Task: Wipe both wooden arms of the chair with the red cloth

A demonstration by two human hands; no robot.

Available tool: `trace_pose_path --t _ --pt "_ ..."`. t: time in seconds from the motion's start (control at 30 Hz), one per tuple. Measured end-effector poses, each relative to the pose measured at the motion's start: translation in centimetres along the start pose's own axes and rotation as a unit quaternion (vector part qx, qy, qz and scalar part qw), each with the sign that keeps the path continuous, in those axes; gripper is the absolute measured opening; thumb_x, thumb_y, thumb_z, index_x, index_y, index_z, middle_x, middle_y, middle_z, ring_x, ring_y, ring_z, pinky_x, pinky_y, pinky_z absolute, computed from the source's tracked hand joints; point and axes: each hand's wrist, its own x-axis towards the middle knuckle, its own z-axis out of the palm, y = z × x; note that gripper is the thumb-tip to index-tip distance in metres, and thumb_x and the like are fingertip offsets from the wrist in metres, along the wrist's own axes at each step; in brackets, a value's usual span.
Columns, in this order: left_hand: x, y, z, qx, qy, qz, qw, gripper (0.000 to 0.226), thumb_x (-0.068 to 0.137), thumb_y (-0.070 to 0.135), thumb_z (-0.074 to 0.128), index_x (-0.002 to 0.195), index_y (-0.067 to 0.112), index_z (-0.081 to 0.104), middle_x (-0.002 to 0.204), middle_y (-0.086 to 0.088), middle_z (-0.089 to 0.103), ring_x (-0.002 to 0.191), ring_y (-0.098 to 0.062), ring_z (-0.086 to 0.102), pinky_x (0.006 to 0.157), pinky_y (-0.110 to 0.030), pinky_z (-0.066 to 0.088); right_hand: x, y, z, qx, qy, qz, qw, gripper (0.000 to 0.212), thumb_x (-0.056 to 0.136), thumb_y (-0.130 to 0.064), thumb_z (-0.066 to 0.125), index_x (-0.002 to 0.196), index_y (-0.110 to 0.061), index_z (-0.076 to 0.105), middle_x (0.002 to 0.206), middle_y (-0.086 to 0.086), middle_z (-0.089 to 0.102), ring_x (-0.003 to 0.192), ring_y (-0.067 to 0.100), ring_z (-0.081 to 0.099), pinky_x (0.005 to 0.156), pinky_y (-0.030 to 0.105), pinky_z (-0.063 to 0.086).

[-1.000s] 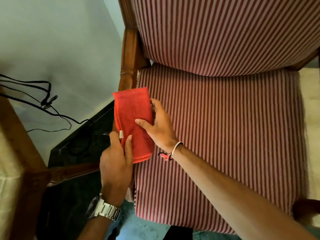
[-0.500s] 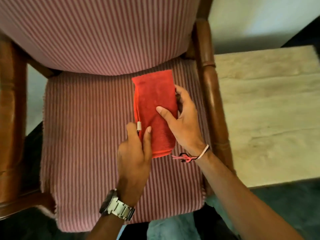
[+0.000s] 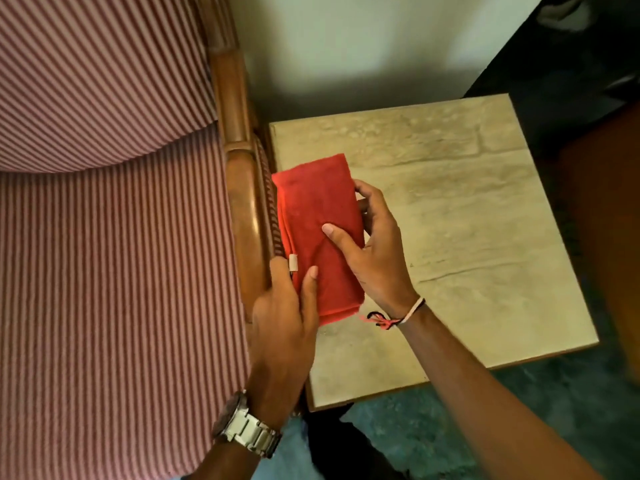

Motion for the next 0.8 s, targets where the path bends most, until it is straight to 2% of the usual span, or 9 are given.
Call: trace_pose_path --t 0.1,0.2,0.27,0.33,0.4,0.5,0.57,0.67,0.8 --pt "0.0 0.5 4.0 0.020 -0.021 -0.018 0.999 0.022 0.104 0.040 0.044 0.101 0.018 0.043 0.071 -0.006 0.061 0.058 -0.026 0.061 0.051 -0.049 0.049 1.3 3.2 -2.0 -0.015 0.002 0.019 1.000 0.058 0.091 -0.019 0.075 0.142 -0.022 0.047 0.116 -0.001 0.065 0.100 0.009 0.067 0.082 0.012 0.053" --pt "0.0 -0.6 8.0 0.000 -0.058 -0.089 0.994 0.021 0.106 0.032 0.045 0.106 0.011 0.044 0.076 -0.004 0.063 0.067 -0.033 0.066 0.058 -0.050 0.050 2.3 7.3 -2.7 -0.028 -0.026 0.070 0.997 0.061 0.093 -0.016 0.072 0.146 -0.023 0.045 0.108 -0.007 0.062 0.094 0.000 0.065 0.078 0.007 0.049" --pt "0.0 -1.8 10.2 0.016 -0.082 -0.132 0.988 0.026 0.106 0.033 0.043 0.109 0.007 0.043 0.085 -0.014 0.068 0.075 -0.041 0.067 0.062 -0.053 0.052 2.7 9.9 -2.8 -0.053 -0.067 0.092 0.992 0.065 0.095 -0.011 0.069 0.152 -0.022 0.040 0.106 -0.013 0.060 0.090 -0.009 0.063 0.079 0.004 0.049" --pt "-0.2 -3.2 12.0 0.055 -0.099 -0.169 0.979 0.032 0.106 0.035 0.041 0.113 0.005 0.043 0.092 -0.022 0.070 0.079 -0.044 0.067 0.065 -0.054 0.054 3.0 12.2 -3.2 -0.069 -0.103 0.122 0.985 0.067 0.096 -0.005 0.065 0.155 -0.018 0.035 0.116 -0.004 0.063 0.100 -0.001 0.066 0.091 0.016 0.054" --pt "-0.4 -4.3 13.1 0.077 -0.107 -0.201 0.971 0.034 0.105 0.038 0.042 0.115 0.005 0.043 0.094 -0.022 0.070 0.080 -0.043 0.068 0.064 -0.051 0.055 2.9 13.4 -3.5 -0.090 -0.106 0.137 0.981 0.066 0.097 -0.004 0.063 0.155 -0.017 0.035 0.121 0.007 0.062 0.109 0.024 0.068 0.097 0.036 0.057" --pt "-0.4 -4.9 14.0 0.072 -0.096 -0.251 0.961 0.036 0.101 0.041 0.052 0.114 0.009 0.042 0.098 -0.018 0.071 0.086 -0.040 0.070 0.065 -0.046 0.055 2.3 14.1 -3.9 -0.235 -0.090 0.033 0.967 0.061 0.097 -0.012 0.060 0.152 -0.025 0.037 0.134 0.009 0.047 0.107 0.026 0.064 0.088 0.039 0.060" --pt "-0.1 -4.8 14.1 0.132 -0.076 -0.232 0.961 0.043 0.098 0.044 0.057 0.121 0.012 0.041 0.111 -0.014 0.066 0.096 -0.035 0.068 0.068 -0.043 0.055 1.4 13.9 -4.1 -0.348 -0.084 -0.067 0.931 0.054 0.096 -0.011 0.060 0.146 -0.025 0.045 0.138 0.009 0.045 0.103 0.025 0.062 0.077 0.038 0.060" --pt "0.3 -5.4 14.2 0.297 -0.086 -0.119 0.943 0.060 0.097 0.046 0.056 0.146 0.017 0.035 0.137 -0.011 0.049 0.118 -0.028 0.056 0.089 -0.045 0.054 0.1 14.4 -4.3 -0.465 -0.138 -0.151 0.861 0.052 0.080 -0.009 0.078 0.130 -0.017 0.063 0.129 0.012 0.062 0.101 0.027 0.066 0.077 0.037 0.058" --pt "0.8 -5.6 13.9 0.329 -0.156 -0.055 0.930 0.049 0.100 0.042 0.051 0.145 0.026 0.039 0.142 -0.009 0.048 0.124 -0.027 0.051 0.097 -0.042 0.048 -0.7 14.2 -4.0 -0.501 -0.207 -0.108 0.834 0.043 0.089 -0.012 0.068 0.132 -0.013 0.064 0.137 0.013 0.062 0.118 0.033 0.063 0.089 0.043 0.056"
